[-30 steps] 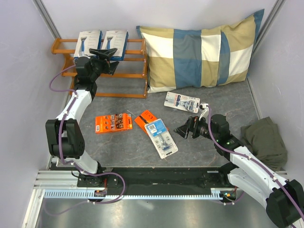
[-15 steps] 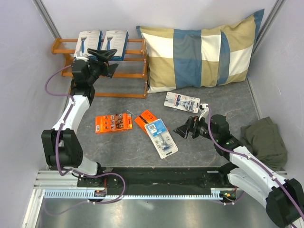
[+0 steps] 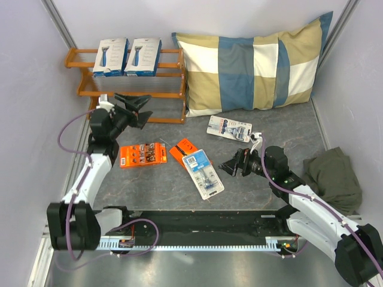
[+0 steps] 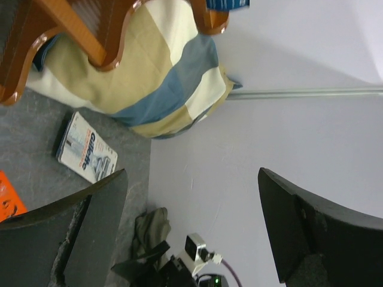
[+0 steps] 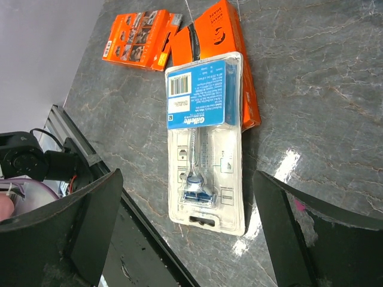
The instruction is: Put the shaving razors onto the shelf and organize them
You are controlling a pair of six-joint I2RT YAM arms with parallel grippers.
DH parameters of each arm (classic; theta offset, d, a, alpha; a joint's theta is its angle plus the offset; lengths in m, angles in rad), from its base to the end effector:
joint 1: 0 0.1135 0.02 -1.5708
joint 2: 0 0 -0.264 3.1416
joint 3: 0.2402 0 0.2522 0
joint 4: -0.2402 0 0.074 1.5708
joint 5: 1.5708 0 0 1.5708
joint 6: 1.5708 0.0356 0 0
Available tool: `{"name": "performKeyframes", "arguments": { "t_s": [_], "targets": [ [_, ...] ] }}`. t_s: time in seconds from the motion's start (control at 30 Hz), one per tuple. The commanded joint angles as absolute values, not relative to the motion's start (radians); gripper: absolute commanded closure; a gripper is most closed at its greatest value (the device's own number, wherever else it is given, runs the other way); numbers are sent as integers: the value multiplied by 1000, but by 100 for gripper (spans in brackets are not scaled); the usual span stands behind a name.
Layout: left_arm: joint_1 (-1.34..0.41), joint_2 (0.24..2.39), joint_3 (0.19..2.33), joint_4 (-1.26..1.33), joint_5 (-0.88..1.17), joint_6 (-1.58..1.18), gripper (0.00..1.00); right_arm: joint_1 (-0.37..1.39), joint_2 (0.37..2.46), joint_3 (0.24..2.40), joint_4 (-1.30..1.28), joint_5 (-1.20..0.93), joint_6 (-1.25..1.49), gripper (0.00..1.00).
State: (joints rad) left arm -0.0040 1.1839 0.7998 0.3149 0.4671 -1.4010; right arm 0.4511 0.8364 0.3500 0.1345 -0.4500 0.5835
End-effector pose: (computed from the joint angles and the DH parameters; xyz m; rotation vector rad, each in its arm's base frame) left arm 0.2754 -0.0171 0.3145 -0.8523 1.6370 -1.4134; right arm 0.1618 0.0956 0.2114 -0.1891 2.0442 1.1031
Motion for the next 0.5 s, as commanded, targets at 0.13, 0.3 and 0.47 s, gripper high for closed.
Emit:
{"name": "performKeyframes", "arguments": {
  "t_s": [0.13, 0.3, 0.47],
  "targets": [
    [-5, 910, 537, 307, 567, -1336, 4, 449, 833, 313, 196, -469, 597, 2],
    [-6, 801, 428, 190, 575, -1252, 4, 451, 859, 295, 207, -474, 595, 2],
    [-6, 683, 338, 82, 574, -1168, 4, 451, 871, 293, 183, -466, 581, 2]
  ]
}}
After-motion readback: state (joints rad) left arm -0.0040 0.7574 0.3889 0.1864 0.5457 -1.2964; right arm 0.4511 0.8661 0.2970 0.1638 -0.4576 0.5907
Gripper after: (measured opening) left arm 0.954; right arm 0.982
